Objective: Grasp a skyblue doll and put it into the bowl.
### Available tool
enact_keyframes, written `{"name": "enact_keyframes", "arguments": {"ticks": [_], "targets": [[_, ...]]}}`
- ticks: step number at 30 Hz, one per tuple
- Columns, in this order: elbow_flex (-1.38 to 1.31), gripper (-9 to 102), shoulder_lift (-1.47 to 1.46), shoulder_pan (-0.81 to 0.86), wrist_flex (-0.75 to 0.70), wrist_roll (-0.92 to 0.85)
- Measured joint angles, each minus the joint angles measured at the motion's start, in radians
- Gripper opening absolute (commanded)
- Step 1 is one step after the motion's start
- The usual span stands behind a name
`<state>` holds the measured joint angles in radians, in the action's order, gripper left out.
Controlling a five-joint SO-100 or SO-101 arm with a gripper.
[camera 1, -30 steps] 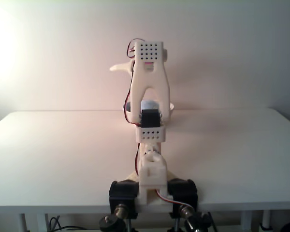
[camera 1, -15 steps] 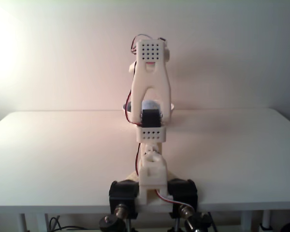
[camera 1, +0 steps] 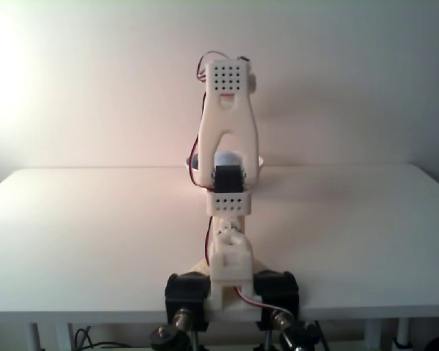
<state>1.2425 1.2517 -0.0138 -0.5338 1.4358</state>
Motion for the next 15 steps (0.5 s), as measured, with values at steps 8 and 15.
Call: {"name": "enact_keyframes", "arguments": {"ticks": [8,15], "targets": [[0.008,2,0.149,-0.003,-0.04,-0.003],[0.17,2,0.453,-0.003,-0.189,-0.003]]}}
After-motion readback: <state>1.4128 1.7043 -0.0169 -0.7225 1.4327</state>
